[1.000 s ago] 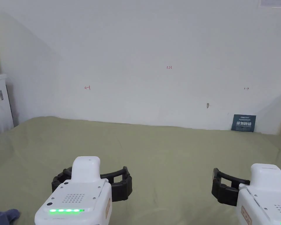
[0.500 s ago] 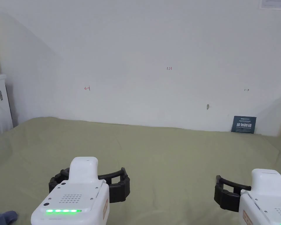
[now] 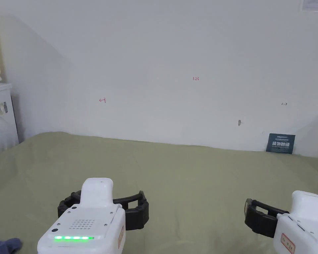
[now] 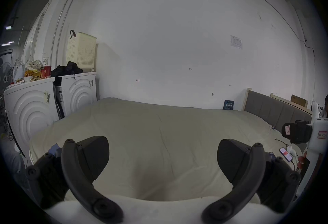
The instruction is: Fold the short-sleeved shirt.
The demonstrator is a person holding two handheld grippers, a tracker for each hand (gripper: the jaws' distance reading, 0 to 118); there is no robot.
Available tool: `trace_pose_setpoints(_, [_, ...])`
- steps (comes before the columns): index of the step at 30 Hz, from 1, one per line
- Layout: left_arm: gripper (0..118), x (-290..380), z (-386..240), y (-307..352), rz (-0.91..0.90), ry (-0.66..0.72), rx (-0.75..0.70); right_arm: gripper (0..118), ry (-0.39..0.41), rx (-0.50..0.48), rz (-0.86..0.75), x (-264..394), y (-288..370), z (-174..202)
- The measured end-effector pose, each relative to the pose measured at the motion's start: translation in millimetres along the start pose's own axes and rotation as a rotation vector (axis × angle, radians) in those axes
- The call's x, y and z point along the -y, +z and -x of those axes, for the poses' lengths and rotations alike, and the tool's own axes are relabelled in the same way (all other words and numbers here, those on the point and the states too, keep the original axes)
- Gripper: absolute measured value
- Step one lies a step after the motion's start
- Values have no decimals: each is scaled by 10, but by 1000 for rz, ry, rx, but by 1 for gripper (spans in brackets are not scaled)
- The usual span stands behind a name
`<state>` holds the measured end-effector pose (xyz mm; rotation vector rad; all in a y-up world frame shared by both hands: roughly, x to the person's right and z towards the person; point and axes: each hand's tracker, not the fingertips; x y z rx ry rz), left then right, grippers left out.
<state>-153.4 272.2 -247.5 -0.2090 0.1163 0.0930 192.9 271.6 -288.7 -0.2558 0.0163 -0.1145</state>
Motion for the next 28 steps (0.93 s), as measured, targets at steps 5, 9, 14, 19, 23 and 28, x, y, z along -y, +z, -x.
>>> trace_pose_setpoints(5, [118, -22, 3, -13, 16, -6, -16, 118, 98, 55, 24, -54, -29, 49])
trace_pose_setpoints(9, [118, -59, 16, -31, 6, 4, -14, 118, 82, 23, 14, -94, -12, 40])
trace_pose_setpoints(14, [118, -80, -1, -44, 3, 0, -7, 118, 124, 32, 2, -94, -17, 71])
trace_pose_setpoints(19, [118, -71, -17, -52, 5, -18, -4, 118, 135, 58, 16, -110, -18, 83])
trace_pose_setpoints(23, [118, -99, 22, -59, 6, -9, -11, 118, 121, 72, 4, -133, 12, 55])
trace_pose_setpoints(28, [118, -123, 49, -18, -11, -2, -5, 118, 112, 90, -46, -140, 52, 10])
